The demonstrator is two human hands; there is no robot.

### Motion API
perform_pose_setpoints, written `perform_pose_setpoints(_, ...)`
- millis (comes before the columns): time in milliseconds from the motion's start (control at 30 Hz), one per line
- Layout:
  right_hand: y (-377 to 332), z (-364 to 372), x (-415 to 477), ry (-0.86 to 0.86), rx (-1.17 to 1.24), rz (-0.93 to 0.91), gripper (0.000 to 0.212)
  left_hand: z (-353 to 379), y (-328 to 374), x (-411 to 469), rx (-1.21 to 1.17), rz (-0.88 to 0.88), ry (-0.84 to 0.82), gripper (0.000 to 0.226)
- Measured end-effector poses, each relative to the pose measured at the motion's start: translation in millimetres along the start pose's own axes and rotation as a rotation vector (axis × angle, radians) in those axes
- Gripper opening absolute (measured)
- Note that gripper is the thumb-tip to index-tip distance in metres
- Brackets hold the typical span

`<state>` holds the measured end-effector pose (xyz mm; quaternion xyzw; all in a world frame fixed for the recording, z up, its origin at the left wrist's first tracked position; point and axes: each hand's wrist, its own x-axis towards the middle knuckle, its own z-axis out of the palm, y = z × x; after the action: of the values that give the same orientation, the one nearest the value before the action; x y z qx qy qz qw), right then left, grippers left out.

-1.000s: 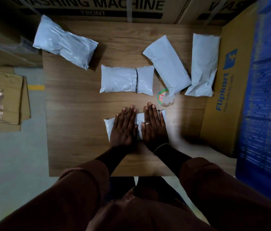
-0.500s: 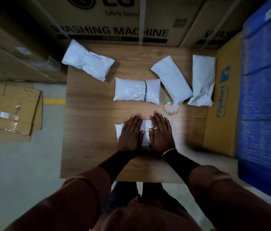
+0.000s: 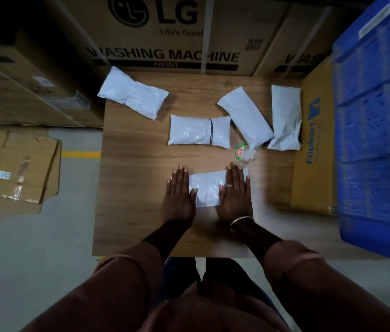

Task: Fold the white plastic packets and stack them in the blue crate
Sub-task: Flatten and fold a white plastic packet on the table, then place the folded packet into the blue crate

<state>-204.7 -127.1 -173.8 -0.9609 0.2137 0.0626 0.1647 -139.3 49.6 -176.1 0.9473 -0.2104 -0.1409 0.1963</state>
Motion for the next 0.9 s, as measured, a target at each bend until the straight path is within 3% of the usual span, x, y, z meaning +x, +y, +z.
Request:
perform_pose_setpoints(267, -2, 2, 1, 0.027, 0.0, -0.016, 0.061, 2, -3, 1, 0.006, 0.025, 0.018, 0.062)
perform_pose_setpoints(600, 1, -57, 21, 0.061, -0.051, -0.043, 0.039, -72, 13, 37, 0.183, 0.005, -0.184, 0.045)
perform_pose_setpoints(733, 0, -100, 33, 0.028, -0.067, -0.112, 0.027, -106, 16, 54, 0.085, 0.105, -0.17, 0.036)
perform_pose_setpoints(900, -12, -164, 55, 0.067, -0.014, -0.138, 0.019, -172, 28, 94, -0.024, 0.316, -0.022, 0.021)
